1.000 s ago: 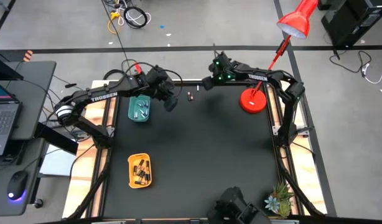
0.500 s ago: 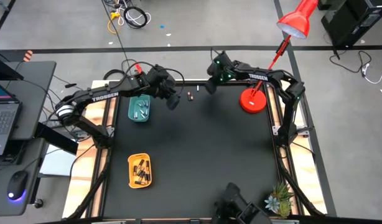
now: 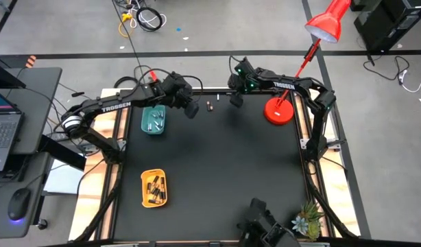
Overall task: Sort batteries
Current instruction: Put the white battery into the blue bin
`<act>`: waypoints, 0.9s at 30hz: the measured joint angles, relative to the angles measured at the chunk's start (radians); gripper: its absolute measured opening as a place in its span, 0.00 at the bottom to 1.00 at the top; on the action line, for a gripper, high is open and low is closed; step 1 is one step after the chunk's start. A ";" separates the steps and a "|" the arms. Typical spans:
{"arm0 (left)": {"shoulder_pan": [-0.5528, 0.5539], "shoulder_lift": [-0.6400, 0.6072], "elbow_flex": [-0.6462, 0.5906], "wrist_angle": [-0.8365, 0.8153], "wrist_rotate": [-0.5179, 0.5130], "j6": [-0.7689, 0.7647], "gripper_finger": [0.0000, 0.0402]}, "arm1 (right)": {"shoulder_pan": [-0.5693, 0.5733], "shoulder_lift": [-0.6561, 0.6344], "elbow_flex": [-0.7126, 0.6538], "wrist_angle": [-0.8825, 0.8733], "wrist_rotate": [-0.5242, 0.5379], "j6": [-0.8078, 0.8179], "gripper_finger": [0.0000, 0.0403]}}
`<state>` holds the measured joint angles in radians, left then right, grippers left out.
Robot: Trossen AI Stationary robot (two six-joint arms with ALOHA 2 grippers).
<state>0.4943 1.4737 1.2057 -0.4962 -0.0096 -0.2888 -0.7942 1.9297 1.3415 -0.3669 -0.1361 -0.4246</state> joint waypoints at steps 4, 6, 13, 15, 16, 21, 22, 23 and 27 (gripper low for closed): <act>-0.002 0.000 0.000 0.000 0.002 -0.002 0.46 | -0.036 0.000 0.000 0.005 -0.007 -0.027 0.66; -0.002 0.000 0.000 0.004 0.002 -0.004 0.46 | -0.049 0.000 0.000 0.004 -0.010 -0.053 0.65; -0.002 0.000 0.000 0.007 -0.014 -0.003 0.46 | -0.039 0.000 0.000 -0.028 -0.069 -0.121 0.61; -0.002 0.000 0.000 0.013 -0.017 0.000 0.46 | -0.023 0.011 0.001 -0.020 -0.069 -0.119 0.61; -0.002 0.000 0.000 0.021 -0.019 0.003 0.46 | -0.018 0.018 0.001 -0.026 -0.069 -0.115 0.61; -0.002 0.006 0.000 0.025 -0.019 0.015 0.46 | 0.007 0.072 -0.001 -0.021 -0.002 -0.109 0.61; -0.002 0.006 0.000 0.025 -0.019 0.015 0.46 | 0.008 0.077 0.000 -0.019 0.008 -0.103 0.61; -0.003 0.006 0.000 0.025 -0.018 0.015 0.46 | 0.008 0.083 0.000 -0.024 0.016 -0.103 0.61; -0.005 0.006 0.000 0.015 -0.018 0.015 0.46 | 0.009 0.109 0.000 -0.029 0.005 -0.090 0.61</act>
<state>0.4889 1.4792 1.2057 -0.4815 -0.0280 -0.2741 -0.7856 2.0385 1.3411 -0.3955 -0.1308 -0.5151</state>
